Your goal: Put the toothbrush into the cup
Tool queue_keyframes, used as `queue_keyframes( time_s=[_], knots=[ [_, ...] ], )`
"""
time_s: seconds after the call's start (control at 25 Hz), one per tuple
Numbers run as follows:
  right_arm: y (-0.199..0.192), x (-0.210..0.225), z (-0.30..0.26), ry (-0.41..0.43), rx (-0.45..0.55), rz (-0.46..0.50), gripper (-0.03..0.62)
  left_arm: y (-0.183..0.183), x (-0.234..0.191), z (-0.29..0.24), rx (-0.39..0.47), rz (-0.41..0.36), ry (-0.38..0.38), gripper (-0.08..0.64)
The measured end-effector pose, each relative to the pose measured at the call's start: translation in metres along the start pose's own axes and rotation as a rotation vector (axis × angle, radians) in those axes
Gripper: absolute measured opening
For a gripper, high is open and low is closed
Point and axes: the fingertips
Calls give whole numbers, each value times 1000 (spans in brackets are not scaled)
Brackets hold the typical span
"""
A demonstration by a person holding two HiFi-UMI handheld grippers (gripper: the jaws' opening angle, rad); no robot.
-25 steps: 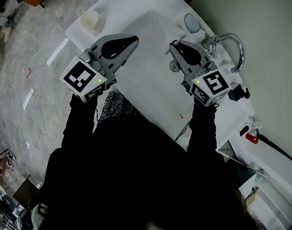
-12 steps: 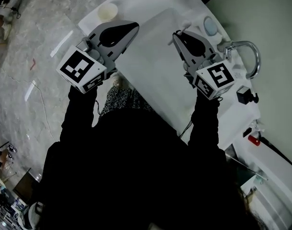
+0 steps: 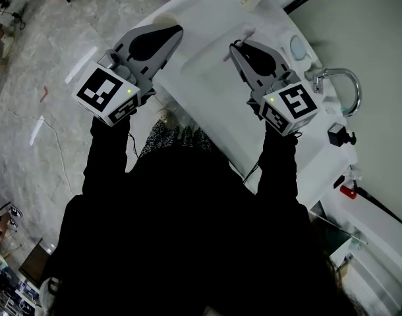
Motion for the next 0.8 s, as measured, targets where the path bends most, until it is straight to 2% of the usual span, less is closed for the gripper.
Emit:
queue_keyframes(
  time_s=[0.44,0.8],
  knots=[
    [29,-9,-65,38,22,29,46,4,-52,27,10,-10,45,8],
    [48,-8,-109,-1,50,28,46,4,-83,43,29,-3,45,8]
  ],
)
Point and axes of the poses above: the fingertips, and each gripper's own axes: z backward along the fingers, x to its right, y out of its top, and after that the axes turned 7 degrees about y, right-handed
